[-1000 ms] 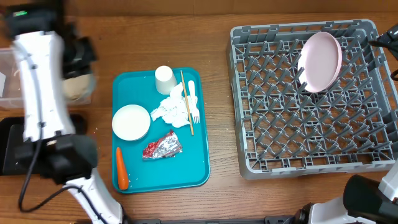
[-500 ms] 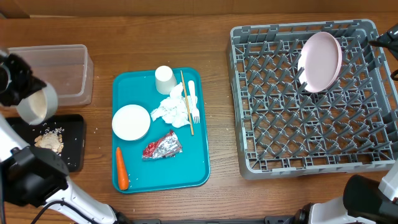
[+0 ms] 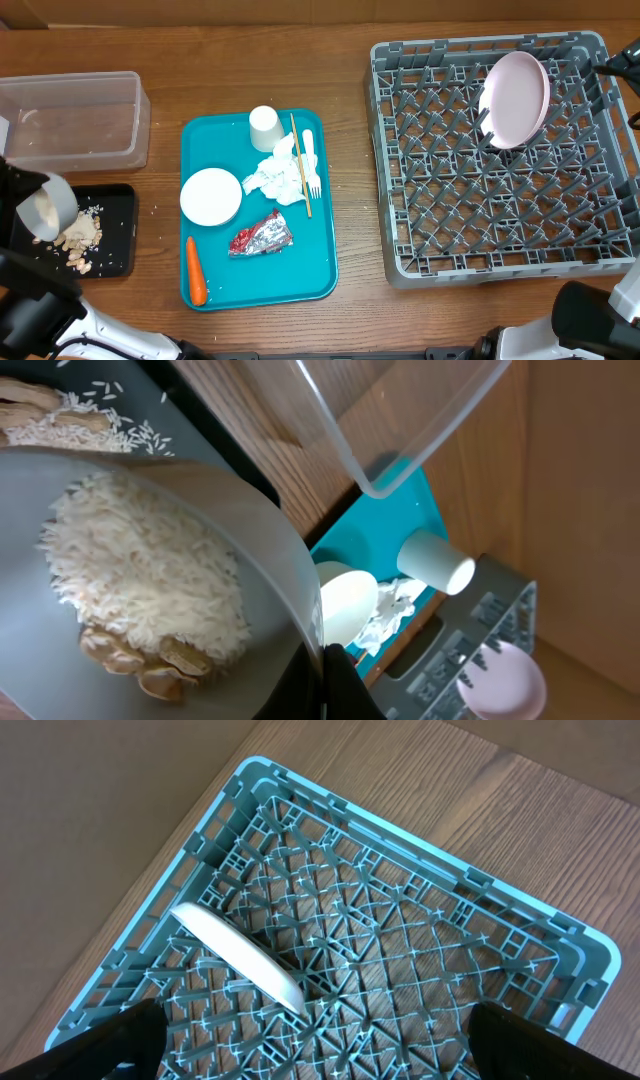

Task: Sort waste into correct bins and load items into the dishwasher rack
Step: 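Lift the rice bowl and carry it left over the black tray, then tilt the rice bowl with the left gripper to pour rice onto the tray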

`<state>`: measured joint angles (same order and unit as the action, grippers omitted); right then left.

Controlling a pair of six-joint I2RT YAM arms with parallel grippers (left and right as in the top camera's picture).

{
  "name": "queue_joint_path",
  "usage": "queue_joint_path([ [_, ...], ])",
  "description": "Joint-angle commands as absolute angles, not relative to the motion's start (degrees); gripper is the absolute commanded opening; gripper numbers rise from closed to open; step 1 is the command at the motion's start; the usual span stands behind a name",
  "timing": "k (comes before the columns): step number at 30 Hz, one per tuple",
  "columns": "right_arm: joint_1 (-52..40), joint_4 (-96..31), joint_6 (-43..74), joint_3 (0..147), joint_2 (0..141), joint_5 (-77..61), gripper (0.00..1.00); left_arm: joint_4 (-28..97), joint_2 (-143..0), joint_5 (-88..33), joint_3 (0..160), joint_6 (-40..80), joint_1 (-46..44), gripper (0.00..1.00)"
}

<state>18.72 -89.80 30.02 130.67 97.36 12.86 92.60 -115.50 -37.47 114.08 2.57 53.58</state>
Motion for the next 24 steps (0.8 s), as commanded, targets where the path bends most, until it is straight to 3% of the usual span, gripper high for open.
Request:
queue_joint_path([
  [1,18.72,-89.71,30.48,130.54,97.54,12.93,1.00,91.11,-113.69,-46.65,109.78,-2.83,55.27,0.04],
  [12,18.72,-89.71,30.48,130.54,97.54,12.93,1.00,79.48,-113.69,-56.16,96.05,-6.00,56.60,0.04],
  [24,18.72,-89.71,30.48,130.54,97.54,12.93,1.00,74.85,-113.84,-61.58,89.58,-6.70,56.71,0.04],
])
